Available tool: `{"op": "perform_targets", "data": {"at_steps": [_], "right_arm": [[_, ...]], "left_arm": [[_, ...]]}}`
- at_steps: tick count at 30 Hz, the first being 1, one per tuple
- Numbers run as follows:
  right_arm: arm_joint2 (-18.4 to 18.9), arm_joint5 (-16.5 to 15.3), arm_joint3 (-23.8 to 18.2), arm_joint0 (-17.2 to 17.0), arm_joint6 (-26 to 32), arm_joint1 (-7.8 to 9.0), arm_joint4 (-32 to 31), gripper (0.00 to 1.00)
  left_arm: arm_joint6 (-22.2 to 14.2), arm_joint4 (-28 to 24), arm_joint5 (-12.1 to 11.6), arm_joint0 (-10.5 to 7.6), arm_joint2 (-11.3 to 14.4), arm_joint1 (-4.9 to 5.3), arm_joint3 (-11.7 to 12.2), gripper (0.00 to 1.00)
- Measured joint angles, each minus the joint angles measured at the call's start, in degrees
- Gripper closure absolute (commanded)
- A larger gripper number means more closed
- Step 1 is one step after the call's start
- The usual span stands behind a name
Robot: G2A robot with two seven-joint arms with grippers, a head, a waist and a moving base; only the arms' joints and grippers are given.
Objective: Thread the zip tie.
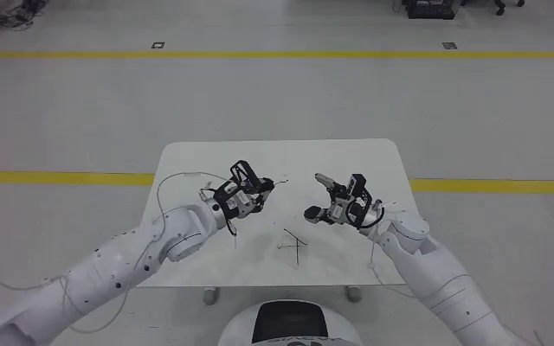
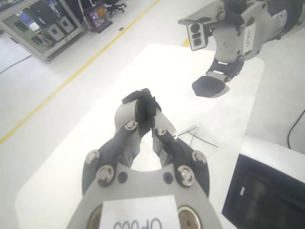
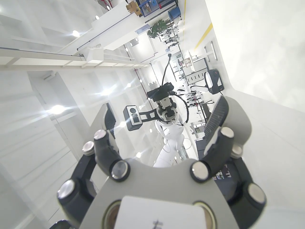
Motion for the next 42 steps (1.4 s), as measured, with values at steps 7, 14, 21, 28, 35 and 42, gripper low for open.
{"op": "perform_targets", "data": {"at_steps": [7, 14, 21, 28, 35, 42], "right_arm": [[0.0, 0.0, 0.0, 0.0, 0.0, 0.0, 0.0, 0.0], [0.0, 0.0, 0.0, 0.0, 0.0, 0.0, 0.0, 0.0], [0.0, 0.0, 0.0, 0.0, 0.0, 0.0, 0.0, 0.0], [0.0, 0.0, 0.0, 0.0, 0.0, 0.0, 0.0, 0.0], [0.0, 0.0, 0.0, 0.0, 0.0, 0.0, 0.0, 0.0], [1.4, -3.4, 0.9, -0.1, 3.3, 0.46, -5.4, 0.0]], "left_arm": [[1.7, -9.6, -1.6, 1.59, -2.2, -0.43, 2.3, 1.0], [-8.5, -32.4, -6.9, 2.14, -5.5, -1.09, 8.6, 1.0], [-10.8, -44.5, -14.4, 2.8, -7.7, -1.61, 12.7, 1.0], [-10.8, -44.2, -12.7, 2.75, -8.1, -1.82, 12.4, 1.0], [-11.6, -45.7, -12.2, 3.29, -8.3, -2.12, 12.6, 1.0], [-22.5, -64.9, -14.4, 4.26, -10.2, -2.79, 14.8, 1.0]]}}
